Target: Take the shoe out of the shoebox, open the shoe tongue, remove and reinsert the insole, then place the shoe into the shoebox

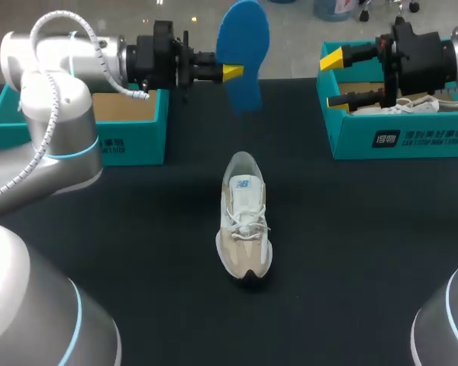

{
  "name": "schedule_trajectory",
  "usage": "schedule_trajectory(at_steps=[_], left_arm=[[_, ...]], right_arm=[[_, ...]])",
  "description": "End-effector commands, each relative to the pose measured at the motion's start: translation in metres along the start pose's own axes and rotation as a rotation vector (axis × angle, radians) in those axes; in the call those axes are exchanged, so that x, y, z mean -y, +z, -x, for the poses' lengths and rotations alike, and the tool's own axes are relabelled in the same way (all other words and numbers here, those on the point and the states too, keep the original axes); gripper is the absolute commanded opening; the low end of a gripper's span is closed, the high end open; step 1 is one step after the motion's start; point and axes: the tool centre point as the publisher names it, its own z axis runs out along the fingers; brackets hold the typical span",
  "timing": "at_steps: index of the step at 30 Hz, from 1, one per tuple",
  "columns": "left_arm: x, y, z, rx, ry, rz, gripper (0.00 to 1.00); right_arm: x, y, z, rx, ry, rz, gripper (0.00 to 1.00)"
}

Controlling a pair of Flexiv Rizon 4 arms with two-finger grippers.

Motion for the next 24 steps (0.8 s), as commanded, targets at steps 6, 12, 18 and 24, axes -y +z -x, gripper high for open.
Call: schedule_trajectory(at_steps=[6,12,18,24], left_arm=[[-0.021,0.007,0.002,0.046,0.891,-0.049,0.0],[-0.023,0.009,0.006,0.14,1.034,-0.054,0.0],[-0.023,0.009,0.006,0.14,1.034,-0.054,0.0],[-0.023,0.009,0.006,0.14,1.034,-0.054,0.0]], right_arm=[[0.0,0.002,0.0,0.002,0.0,0.001,1.0],[0.0,0.002,0.0,0.002,0.0,0.001,1.0],[0.0,0.002,0.0,0.002,0.0,0.001,1.0],[0.0,0.002,0.0,0.002,0.0,0.001,1.0]])
